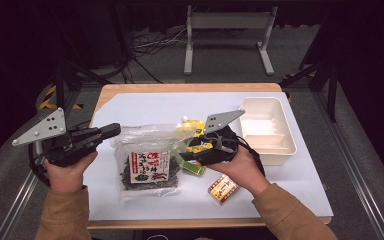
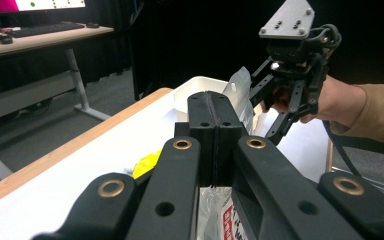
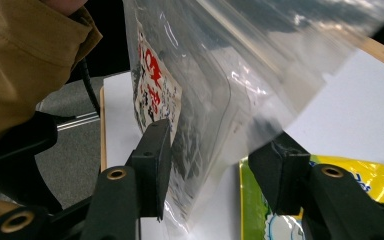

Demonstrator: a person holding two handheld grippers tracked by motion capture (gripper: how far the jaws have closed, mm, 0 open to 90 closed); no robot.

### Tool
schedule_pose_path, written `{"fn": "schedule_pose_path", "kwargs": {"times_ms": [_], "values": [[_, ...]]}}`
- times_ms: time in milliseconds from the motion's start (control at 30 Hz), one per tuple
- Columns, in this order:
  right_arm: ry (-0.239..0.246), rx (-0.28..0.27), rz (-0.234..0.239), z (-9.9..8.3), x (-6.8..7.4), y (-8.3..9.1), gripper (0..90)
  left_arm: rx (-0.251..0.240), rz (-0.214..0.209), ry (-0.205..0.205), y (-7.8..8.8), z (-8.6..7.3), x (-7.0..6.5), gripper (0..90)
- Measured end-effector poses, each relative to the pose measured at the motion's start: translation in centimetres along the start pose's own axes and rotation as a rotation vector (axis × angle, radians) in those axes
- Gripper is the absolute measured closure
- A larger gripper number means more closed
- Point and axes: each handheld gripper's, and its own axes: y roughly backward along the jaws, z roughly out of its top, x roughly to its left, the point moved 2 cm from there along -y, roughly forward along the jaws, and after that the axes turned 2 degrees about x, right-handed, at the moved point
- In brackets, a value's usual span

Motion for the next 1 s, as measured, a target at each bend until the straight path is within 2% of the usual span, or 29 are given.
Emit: {"fn": "schedule_pose_path", "kwargs": {"times_ms": [200, 267, 333, 467, 667, 900, 1000], "values": [[0.007, -0.007, 0.011, 0.5, 0.0, -0.9, 59.2, -0.005, -0.007, 0.008, 0.0, -0.1, 0.1, 90.0], [-0.008, -0.012, 0.022, 0.7, -0.1, -0.9, 67.5, -0.008, -0.007, 0.005, 0.1, 0.0, 0.0, 90.0], [-0.001, -0.018, 0.024, 0.7, -0.1, -0.9, 69.8, -0.011, -0.006, 0.005, 0.2, 0.0, 0.0, 90.0], [-0.038, -0.042, 0.083, 0.7, 0.0, -0.4, 81.1, -0.029, -0.015, 0.013, 0.4, 0.1, 0.1, 90.0], [-0.062, -0.044, 0.062, 0.9, 0.7, 0.2, 84.4, -0.038, -0.018, 0.009, 0.5, 0.2, 0.0, 90.0], [-0.078, -0.04, 0.028, 1.2, 1.1, 1.4, 89.0, -0.043, -0.046, 0.016, 0.1, 0.1, -0.1, 89.2], [-0.091, -0.03, 0.024, 1.2, 1.2, 1.9, 89.3, -0.047, -0.05, 0.02, 0.0, 0.2, -0.1, 83.6]]}}
